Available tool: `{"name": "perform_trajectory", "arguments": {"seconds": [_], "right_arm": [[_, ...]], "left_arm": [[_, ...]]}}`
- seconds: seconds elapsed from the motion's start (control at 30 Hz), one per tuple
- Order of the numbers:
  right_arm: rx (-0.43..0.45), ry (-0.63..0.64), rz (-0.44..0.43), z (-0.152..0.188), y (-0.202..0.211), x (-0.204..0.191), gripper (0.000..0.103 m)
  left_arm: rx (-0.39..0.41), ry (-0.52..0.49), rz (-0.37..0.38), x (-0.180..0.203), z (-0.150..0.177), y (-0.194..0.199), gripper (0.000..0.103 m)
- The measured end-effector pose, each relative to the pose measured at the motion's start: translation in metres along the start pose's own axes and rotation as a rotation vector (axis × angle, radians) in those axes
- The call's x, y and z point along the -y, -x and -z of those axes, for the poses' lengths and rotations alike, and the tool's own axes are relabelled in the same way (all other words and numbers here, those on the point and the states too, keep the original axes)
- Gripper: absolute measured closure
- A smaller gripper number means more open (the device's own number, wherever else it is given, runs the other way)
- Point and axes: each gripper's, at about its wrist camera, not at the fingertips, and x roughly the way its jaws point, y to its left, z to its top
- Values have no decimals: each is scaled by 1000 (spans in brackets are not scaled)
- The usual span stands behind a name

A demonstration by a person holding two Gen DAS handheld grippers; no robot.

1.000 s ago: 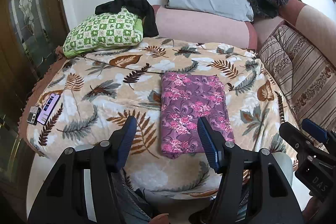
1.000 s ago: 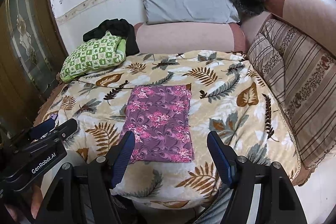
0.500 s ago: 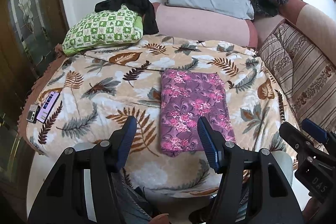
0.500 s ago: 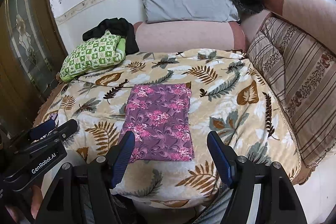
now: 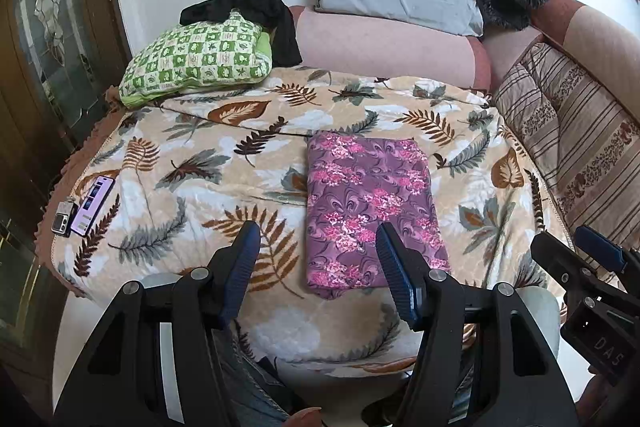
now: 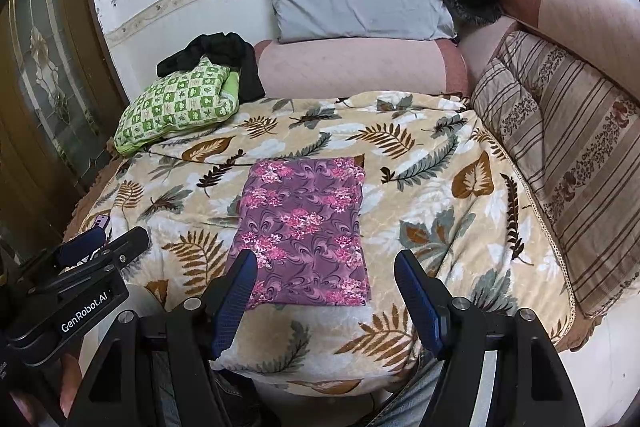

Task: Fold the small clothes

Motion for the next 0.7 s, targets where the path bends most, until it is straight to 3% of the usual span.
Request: {"name": "perform_trajectory", "arguments": {"seconds": [0.7], "right_arm": [[-9,-2,-12,3,-4,2,34]], "left_arm": [[-1,0,-1,1,0,-1,43]]}}
